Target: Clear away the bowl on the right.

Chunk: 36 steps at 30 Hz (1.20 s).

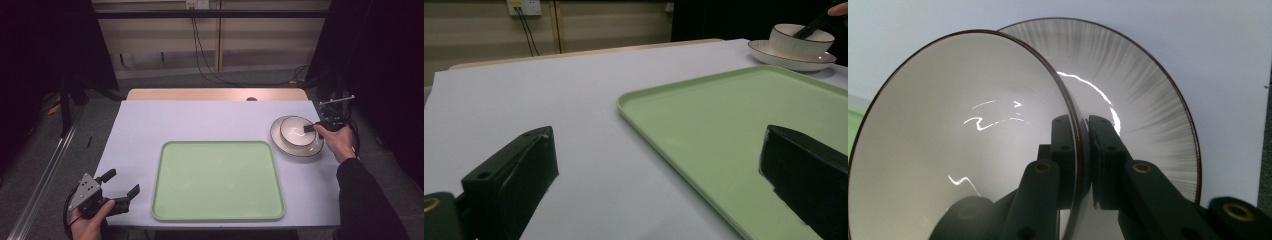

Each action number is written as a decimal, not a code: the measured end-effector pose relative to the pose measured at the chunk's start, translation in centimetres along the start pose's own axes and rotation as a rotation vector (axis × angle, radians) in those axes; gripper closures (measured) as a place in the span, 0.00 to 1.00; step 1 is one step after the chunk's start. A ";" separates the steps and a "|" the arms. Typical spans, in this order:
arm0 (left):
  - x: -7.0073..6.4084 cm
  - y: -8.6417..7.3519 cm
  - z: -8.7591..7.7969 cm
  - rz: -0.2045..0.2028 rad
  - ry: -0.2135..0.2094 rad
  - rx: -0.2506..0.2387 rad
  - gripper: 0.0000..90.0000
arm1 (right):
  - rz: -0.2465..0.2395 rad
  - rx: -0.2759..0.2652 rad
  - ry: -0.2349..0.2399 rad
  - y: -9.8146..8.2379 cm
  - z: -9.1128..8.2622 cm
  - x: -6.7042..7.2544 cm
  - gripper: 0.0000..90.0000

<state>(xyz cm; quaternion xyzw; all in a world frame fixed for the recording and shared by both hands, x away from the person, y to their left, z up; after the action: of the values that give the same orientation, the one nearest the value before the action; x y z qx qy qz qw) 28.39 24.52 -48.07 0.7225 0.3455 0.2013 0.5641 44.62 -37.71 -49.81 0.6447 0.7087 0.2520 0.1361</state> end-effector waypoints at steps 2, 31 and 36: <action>0.0 0.0 0.0 0.002 0.001 0.001 0.02 | 0.002 -0.001 -0.003 0.0 0.0 -0.1 0.92; 0.2 0.0 -0.2 -0.001 0.018 -0.003 0.02 | 0.017 -0.038 0.058 0.1 -1.3 0.4 0.92; 0.1 0.0 -0.1 0.000 0.013 -0.004 0.02 | -0.003 -0.039 0.051 -0.3 -1.3 0.5 0.92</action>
<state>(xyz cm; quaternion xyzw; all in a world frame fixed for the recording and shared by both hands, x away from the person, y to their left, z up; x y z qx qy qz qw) 28.40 24.70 -48.03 0.7200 0.3488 0.2066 0.5632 43.61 -37.44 -48.84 0.6342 0.7080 0.2817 0.1310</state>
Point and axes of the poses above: each handheld gripper's, and its own axes: z roughly forward along the jaws, y roughly out of its top, x roughly to its left, the point moved 8 cm from there along z, roughly forward along the jaws, and after that the axes turned 7 degrees about -y, right-handed, at the moved point
